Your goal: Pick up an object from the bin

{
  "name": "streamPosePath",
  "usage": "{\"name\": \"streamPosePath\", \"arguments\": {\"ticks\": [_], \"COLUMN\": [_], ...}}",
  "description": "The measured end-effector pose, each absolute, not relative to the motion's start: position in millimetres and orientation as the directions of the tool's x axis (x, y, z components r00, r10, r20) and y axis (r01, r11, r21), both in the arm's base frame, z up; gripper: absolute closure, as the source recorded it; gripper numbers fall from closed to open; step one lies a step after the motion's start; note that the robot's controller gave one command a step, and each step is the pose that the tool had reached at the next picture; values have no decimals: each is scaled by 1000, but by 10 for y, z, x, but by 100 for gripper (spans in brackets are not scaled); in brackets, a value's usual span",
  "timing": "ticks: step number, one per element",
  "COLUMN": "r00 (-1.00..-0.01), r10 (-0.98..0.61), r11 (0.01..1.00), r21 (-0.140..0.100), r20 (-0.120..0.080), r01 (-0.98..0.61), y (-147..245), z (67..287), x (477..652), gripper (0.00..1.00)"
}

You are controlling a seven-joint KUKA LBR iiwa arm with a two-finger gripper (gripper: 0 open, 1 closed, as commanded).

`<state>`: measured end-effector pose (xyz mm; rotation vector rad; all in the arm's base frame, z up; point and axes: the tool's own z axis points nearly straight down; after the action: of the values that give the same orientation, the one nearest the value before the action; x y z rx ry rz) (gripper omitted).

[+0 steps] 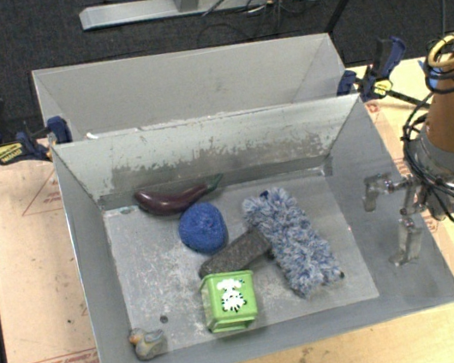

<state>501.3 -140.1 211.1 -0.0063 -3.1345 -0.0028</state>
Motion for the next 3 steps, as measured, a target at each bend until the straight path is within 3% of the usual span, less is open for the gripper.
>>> {"name": "streamPosePath", "arguments": {"ticks": [1, 2, 3], "r00": [-1000, -998, -998], "r10": [3, 55, -70], "r11": [1000, 998, 998], "r21": [1, 0, 0], "r20": [5, -8, -2], "r01": [3, 55, -70], "y": [-1398, -1471, -891], "z": [2131, 1669, 1176], "x": [5016, 4997, 5035], "gripper": [0, 0, 0]}}
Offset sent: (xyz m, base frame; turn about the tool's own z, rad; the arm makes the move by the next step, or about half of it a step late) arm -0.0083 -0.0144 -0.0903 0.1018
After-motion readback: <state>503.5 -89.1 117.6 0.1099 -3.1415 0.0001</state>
